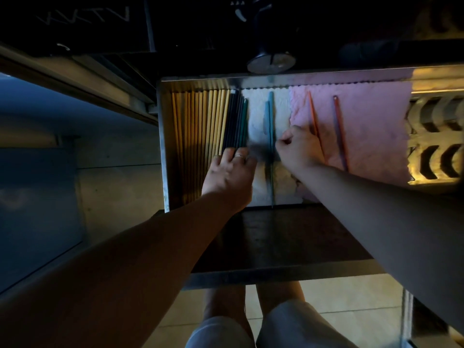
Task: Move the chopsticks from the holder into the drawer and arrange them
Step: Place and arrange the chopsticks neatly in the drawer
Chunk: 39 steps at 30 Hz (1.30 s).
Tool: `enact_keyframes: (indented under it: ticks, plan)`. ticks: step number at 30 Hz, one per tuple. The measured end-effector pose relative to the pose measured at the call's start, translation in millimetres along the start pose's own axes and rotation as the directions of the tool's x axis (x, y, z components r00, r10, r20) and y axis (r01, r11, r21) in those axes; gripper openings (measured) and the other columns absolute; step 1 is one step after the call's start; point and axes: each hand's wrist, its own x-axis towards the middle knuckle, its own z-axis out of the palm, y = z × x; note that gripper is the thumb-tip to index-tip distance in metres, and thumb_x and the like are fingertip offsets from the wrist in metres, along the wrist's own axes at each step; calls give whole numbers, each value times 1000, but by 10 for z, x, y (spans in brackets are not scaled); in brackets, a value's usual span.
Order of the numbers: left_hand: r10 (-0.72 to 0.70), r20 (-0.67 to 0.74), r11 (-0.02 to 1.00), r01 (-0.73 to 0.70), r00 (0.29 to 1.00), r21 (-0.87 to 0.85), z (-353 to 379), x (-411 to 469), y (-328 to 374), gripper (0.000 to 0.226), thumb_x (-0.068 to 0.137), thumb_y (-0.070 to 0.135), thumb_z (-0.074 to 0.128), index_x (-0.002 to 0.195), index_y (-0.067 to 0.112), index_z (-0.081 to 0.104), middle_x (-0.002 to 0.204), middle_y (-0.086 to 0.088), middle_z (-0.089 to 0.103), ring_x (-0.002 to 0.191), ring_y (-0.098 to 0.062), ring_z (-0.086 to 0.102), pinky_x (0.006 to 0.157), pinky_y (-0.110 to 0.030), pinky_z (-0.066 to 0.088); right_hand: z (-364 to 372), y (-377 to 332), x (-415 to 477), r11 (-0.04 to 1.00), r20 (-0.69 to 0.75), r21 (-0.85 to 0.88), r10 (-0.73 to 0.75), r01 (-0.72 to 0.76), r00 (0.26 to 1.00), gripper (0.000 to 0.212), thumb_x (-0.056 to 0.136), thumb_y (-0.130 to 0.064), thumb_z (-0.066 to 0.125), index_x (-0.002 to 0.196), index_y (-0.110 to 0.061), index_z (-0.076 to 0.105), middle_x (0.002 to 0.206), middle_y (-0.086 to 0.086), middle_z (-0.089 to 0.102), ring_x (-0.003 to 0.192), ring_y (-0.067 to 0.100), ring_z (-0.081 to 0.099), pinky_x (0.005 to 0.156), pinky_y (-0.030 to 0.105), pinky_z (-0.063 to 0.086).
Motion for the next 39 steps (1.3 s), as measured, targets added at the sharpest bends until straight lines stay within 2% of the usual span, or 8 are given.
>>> enact_keyframes:
  ticks: [4,8,16,20,25,32,36,39]
  plan:
    - [-222,219,875,293,950,-385,55,179,227,28,93,30,51,119,24,59,108,-7,65,99,-28,64,75,-36,53,4,86,-1,999,81,33,17,-20,997,17,86,-22,66,96,-11,73,102,7,74,99,21,66,79,19,43]
    - [-435,304,678,531,847,-509,158,352,352,30,90,42,62,100,15,68,90,-7,65,75,-24,63,48,-24,37,17,90,18,994,140,98,37,-51,989,21,87,-23,66,103,-10,73,105,6,73,97,17,66,74,15,38]
    - [-558,344,516,640,756,-569,249,553,478,31,88,36,65,101,8,68,97,-12,69,82,-29,67,58,-30,48,9,121,57,971,180,221,56,-96,982,16,85,-17,67,94,-8,76,92,10,75,83,19,69,78,28,57]
    - [-556,341,509,634,759,-582,207,486,436,30,87,36,68,94,7,69,89,-10,68,69,-23,62,43,-23,35,-13,126,54,972,187,217,52,-93,981,16,85,-19,67,95,-9,76,92,7,74,85,19,69,78,26,55]
    - [-575,303,581,640,760,-503,117,355,231,18,88,28,68,80,13,63,77,-3,64,57,-11,55,39,-20,34,69,82,86,999,164,31,25,-30,986,26,84,-32,67,77,-7,74,76,5,71,71,19,66,60,24,46]
    - [-576,274,647,635,770,-422,70,302,59,11,89,22,68,91,11,67,84,-5,66,71,-18,64,50,-27,46,317,27,205,981,93,-181,86,-68,992,58,67,-59,54,93,-10,71,94,12,69,89,29,65,77,37,57]
    - [-561,260,683,617,786,-391,64,284,37,12,93,24,64,97,13,65,86,-4,64,71,-17,61,52,-29,46,229,-113,143,985,112,-146,112,-95,987,52,66,-54,53,90,-12,72,84,5,69,81,24,65,69,26,54]
    - [-542,257,696,599,800,-397,59,238,4,18,89,33,65,95,16,64,86,-4,65,72,-19,63,58,-32,53,245,-166,126,990,176,-94,118,-103,977,36,78,-47,63,86,-13,71,79,1,68,76,19,63,54,20,39]
